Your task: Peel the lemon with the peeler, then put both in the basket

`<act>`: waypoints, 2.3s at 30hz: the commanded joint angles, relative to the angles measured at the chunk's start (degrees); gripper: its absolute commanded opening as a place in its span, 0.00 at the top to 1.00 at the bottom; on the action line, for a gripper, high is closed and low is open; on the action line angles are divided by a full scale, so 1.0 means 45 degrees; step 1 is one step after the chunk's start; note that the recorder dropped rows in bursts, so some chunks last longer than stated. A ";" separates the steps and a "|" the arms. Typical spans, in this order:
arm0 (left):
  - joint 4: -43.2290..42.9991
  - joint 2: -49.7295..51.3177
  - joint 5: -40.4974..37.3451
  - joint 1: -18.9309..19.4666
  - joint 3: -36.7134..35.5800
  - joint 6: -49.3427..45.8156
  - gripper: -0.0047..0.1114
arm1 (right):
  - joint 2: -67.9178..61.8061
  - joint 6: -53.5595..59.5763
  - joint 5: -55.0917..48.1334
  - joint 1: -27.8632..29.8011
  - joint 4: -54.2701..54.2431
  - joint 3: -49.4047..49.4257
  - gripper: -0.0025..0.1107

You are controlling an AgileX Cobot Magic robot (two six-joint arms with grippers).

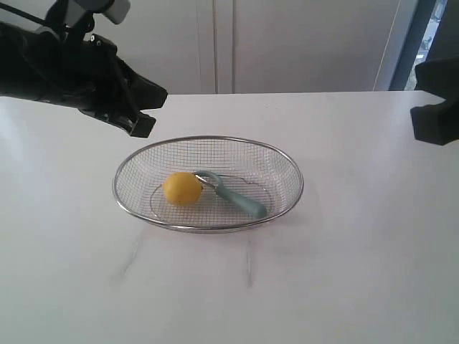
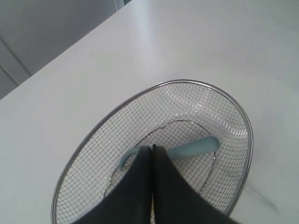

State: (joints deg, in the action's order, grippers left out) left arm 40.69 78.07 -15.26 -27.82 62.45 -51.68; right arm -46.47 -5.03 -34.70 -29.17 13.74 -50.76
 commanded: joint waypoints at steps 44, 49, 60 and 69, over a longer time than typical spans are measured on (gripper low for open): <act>0.3095 -1.3374 0.1671 0.5043 -0.8347 0.0995 0.96 | 0.0075 0.0040 0.0093 0.0011 0.0065 0.0037 0.98; 0.3328 -1.5535 0.2834 0.5043 -1.0366 0.1402 0.96 | 0.0075 0.0040 0.0093 0.0011 0.0065 0.0037 0.98; 0.3376 -1.7349 0.4822 0.5236 -1.3321 0.4463 0.96 | 0.0075 0.0040 0.0064 0.0011 0.0010 0.0037 0.98; 0.3580 -1.7349 0.5127 0.5236 -1.3382 0.6514 0.96 | 0.0075 0.0040 0.0040 0.0011 0.0010 0.0037 0.98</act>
State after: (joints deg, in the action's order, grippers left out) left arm 54.65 0.55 7.05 -4.44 2.40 -27.18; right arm -46.43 -5.03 -34.70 -29.17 13.79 -50.76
